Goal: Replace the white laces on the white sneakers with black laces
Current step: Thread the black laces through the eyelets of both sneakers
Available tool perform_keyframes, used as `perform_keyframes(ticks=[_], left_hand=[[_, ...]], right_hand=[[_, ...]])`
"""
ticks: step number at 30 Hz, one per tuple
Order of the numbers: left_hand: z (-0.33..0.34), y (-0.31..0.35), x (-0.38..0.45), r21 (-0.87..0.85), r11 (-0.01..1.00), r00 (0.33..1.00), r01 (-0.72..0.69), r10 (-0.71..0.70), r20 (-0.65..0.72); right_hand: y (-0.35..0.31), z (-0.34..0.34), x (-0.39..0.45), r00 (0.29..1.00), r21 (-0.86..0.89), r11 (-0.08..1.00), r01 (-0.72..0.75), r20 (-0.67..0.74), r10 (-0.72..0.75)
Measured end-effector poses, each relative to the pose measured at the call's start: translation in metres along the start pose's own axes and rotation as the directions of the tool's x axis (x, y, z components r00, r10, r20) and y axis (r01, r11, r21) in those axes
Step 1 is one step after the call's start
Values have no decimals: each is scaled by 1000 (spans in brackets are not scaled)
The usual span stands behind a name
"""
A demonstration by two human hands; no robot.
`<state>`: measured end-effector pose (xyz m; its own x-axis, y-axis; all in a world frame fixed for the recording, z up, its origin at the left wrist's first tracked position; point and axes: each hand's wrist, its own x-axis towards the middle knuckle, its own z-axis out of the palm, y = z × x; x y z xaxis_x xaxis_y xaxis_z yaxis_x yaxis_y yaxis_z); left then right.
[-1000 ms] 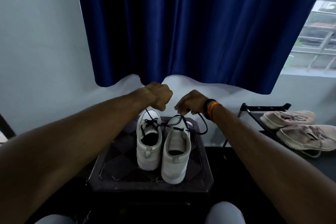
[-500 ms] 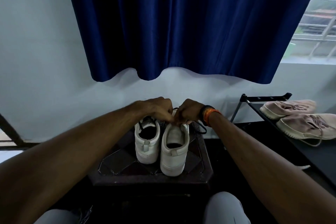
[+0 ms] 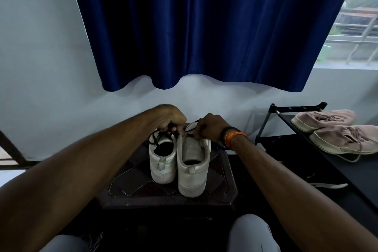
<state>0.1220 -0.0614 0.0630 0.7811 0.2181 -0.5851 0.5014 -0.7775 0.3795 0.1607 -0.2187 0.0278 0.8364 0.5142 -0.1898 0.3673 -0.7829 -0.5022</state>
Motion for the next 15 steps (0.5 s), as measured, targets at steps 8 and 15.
perform_keyframes(ticks=[8, 15], left_hand=[[0, -9, 13, -63, 997, 999, 38, -38, -7], [0, -9, 13, -71, 997, 1000, 23, -23, -3]], right_hand=[[-14, 14, -9, 997, 111, 994, -4, -76, 13], [-20, 22, -15, 987, 60, 997, -43, -150, 51]])
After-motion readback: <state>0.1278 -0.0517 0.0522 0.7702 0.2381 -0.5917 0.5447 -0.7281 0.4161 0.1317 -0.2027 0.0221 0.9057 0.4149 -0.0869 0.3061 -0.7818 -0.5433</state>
